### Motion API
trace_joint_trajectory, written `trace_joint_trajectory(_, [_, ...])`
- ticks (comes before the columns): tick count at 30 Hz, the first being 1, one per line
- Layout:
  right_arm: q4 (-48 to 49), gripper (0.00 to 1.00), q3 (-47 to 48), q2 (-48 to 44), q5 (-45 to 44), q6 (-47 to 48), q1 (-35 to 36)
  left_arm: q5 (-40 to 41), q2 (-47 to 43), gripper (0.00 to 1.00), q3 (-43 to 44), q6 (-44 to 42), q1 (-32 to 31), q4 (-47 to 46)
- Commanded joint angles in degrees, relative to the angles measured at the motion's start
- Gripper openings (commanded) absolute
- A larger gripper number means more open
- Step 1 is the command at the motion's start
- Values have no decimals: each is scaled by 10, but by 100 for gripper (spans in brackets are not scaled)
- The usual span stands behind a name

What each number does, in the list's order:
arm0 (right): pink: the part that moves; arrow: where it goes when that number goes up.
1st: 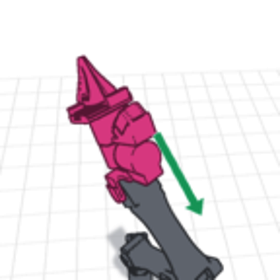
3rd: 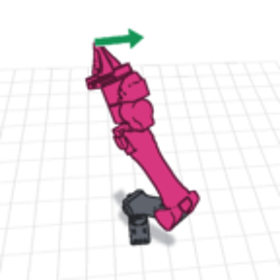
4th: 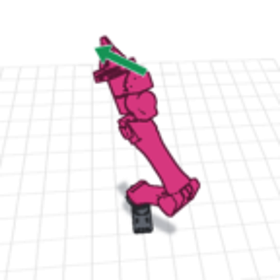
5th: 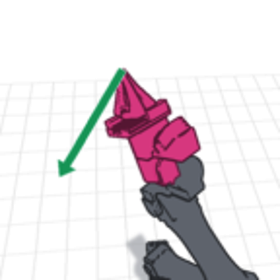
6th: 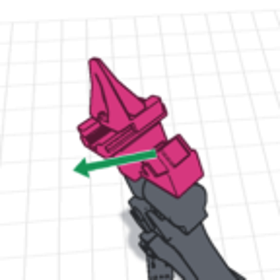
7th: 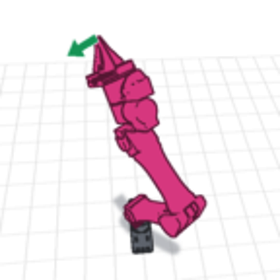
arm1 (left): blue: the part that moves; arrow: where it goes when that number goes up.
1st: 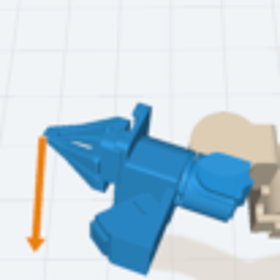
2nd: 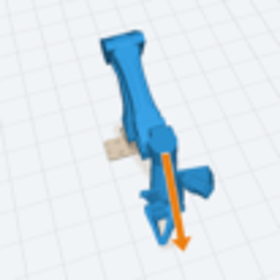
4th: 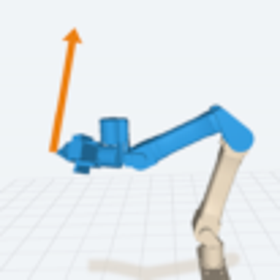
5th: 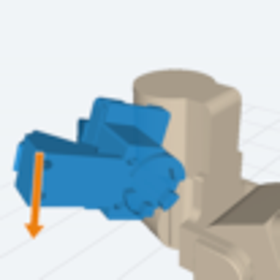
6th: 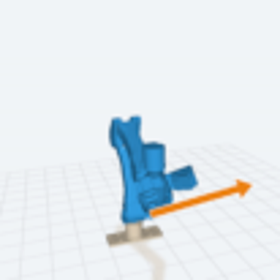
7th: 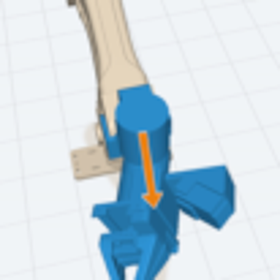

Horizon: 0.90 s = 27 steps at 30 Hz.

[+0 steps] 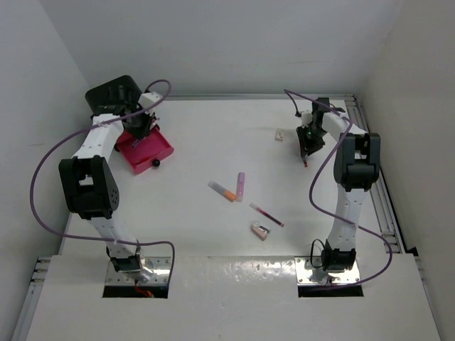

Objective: Sort the stationery into containers
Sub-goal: Place the stationery into the container

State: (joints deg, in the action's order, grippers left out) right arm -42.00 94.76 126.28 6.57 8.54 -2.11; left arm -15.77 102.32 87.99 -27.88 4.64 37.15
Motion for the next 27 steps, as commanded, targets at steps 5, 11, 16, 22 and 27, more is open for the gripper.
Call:
trace_joint_trajectory(5, [10,21,17,12,-14,6,11,-36,38,1,46,-101,11,32])
trace_joint_trajectory(11, [7,8,10,15,-24,16,14,-61,88,1,93,-142,23,86])
trace_joint_trajectory(16, [8,0,2,5,-20,10,15,-59,87,1,70,-140,28,69])
trace_joint_trajectory(22, [1,0,-2,-13,-3,13,16,-53,75,1,28,-157,29,55])
trace_joint_trajectory(27, [-22,0,7,-30,26,17,16,-42,73,7,6,-167,30,48])
